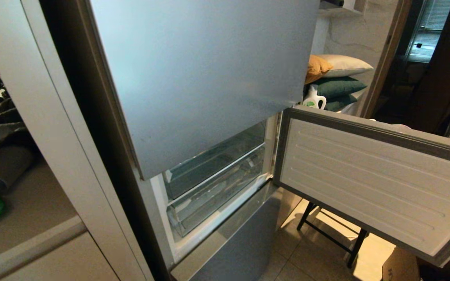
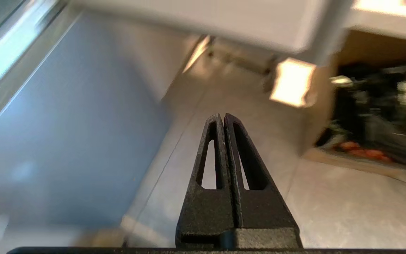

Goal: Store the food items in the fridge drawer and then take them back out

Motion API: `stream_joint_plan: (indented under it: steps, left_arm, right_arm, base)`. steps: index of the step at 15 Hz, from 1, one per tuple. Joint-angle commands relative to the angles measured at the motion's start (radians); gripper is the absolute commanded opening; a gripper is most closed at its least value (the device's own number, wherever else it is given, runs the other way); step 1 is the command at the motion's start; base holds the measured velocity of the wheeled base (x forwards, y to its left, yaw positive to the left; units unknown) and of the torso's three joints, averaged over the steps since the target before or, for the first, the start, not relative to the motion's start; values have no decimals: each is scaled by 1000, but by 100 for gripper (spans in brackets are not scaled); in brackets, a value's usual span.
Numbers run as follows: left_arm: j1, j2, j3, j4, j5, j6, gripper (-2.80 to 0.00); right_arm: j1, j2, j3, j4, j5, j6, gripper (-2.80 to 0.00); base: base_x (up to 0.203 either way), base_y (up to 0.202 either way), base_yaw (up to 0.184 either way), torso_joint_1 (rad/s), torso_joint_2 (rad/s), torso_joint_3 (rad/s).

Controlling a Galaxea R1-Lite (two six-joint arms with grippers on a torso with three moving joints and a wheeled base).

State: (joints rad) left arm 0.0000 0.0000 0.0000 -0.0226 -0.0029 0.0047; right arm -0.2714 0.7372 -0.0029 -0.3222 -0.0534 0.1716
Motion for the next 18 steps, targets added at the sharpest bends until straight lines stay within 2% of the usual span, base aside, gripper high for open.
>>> stream_joint_plan:
  steps: [1,3,5,8,10,12,14,18]
  left_arm:
    - [0,2,11,0,0,0,-280]
    - [0,2,11,0,0,0,-280]
    - [0,2,11,0,0,0,-280]
    - [0,2,11,0,0,0,-280]
    - [0,2,11,0,0,0,-280]
    - [0,2,11,0,0,0,-280]
    - [0,2,11,0,0,0,-280]
    - [0,2,11,0,0,0,-280]
  right_arm:
    - [-122,7,-7,-20,1,-6,-280]
    - [-291,24,-42,-32,11,-14,-280]
    - [-495,61,-101,-39,52,-20,-280]
    - [-799,158,-189,-43,194,-46,-280]
    - [-955,261,-253,-45,290,-68,-280]
    - [-1004,379,-312,-50,336,-85,-280]
    - [-1017,503,-360,-80,349,-94,-280]
    - [-1020,719,-440,-261,376,-110,-280]
  base:
    - [0,0,0,0,0,0]
    - [0,0,0,0,0,0]
    - [0,0,0,0,0,0]
    - [0,0,0,0,0,0]
    - [0,0,0,0,0,0]
    - [0,0,0,0,0,0]
    - [0,0,0,0,0,0]
    - [0,0,0,0,0,0]
